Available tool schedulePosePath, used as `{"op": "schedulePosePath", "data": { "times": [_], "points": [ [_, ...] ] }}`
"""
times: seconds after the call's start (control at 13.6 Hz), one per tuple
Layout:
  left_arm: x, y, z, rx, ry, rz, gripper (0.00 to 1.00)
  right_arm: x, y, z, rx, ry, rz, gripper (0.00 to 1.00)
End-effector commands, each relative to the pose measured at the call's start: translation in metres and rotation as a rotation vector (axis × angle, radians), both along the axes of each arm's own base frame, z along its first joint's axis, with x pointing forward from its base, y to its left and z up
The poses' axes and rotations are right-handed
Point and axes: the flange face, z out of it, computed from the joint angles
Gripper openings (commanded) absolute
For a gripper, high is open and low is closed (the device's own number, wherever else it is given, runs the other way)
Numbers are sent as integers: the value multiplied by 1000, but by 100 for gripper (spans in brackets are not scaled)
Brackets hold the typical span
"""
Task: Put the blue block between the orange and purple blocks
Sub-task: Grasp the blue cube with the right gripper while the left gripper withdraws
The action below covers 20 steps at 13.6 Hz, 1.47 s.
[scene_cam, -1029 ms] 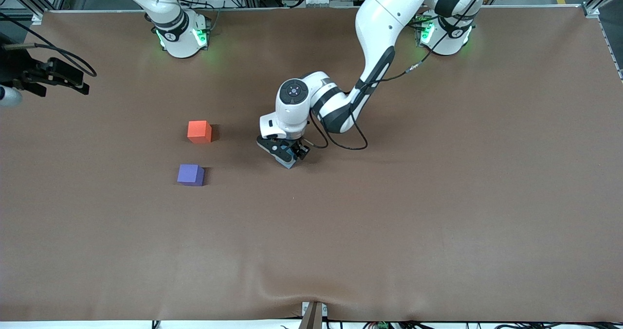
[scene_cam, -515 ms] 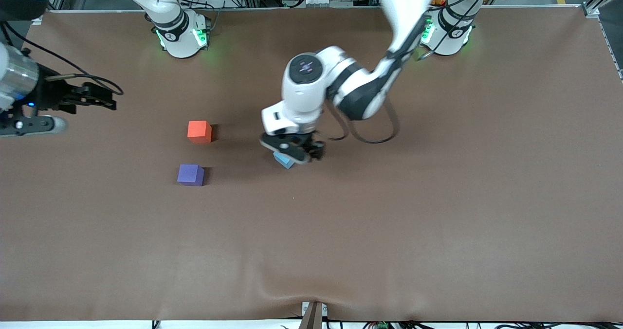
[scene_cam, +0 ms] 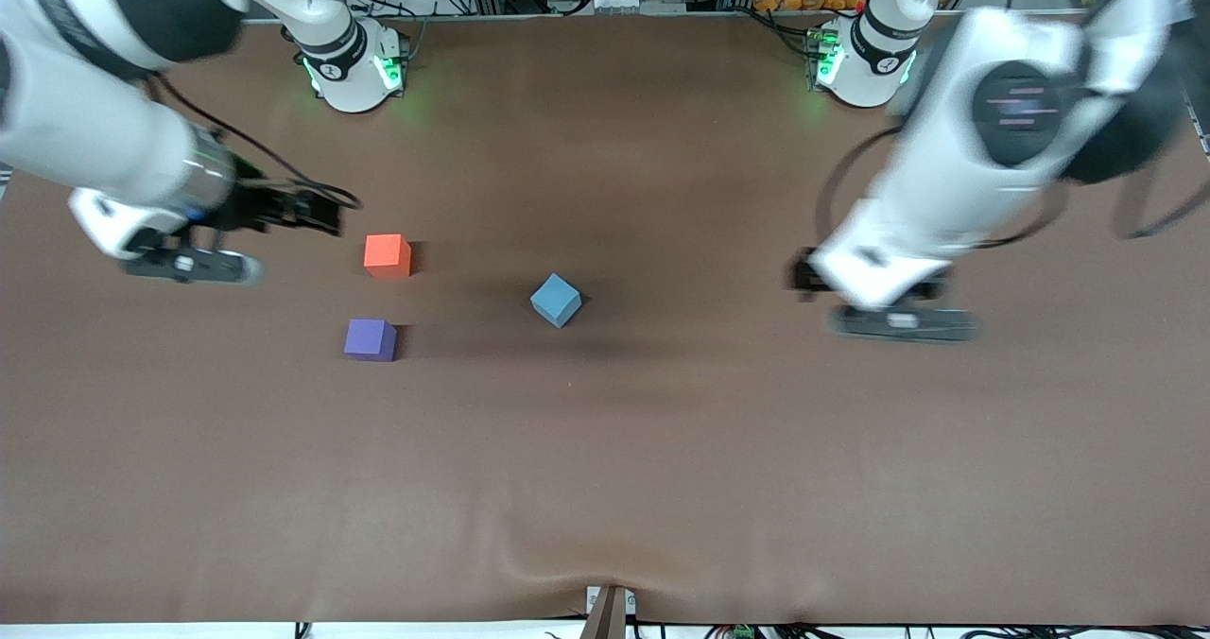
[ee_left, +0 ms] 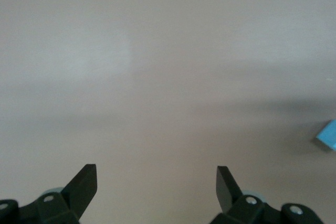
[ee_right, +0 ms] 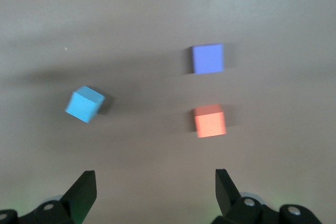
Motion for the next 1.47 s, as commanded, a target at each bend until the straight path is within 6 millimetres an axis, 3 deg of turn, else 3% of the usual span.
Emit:
{"op": "schedulePosePath", "data": {
  "times": [0.0,0.07,0.44,0.59,0.88,1.18,1.4],
  "points": [
    [-8,54,14,13,26,56,100,-3,53,-29,-37,28,-141,100],
    [-12,77,15,16,32,90,100,-2,68,-44,-52,43,-195,100],
    [-51,172,21,4,-60,128,100,-24,181,-133,-107,28,-345,100],
    [-65,176,13,3,-66,114,100,-28,187,-172,-102,13,-361,100],
    [-68,175,20,3,-78,108,100,-67,227,-246,-72,-44,-409,100],
    [-76,176,38,2,-100,92,100,-67,229,-293,-113,-48,-386,100],
    [-76,177,55,-1,-129,65,100,-66,231,-310,-108,-55,-388,100]
  ]
}}
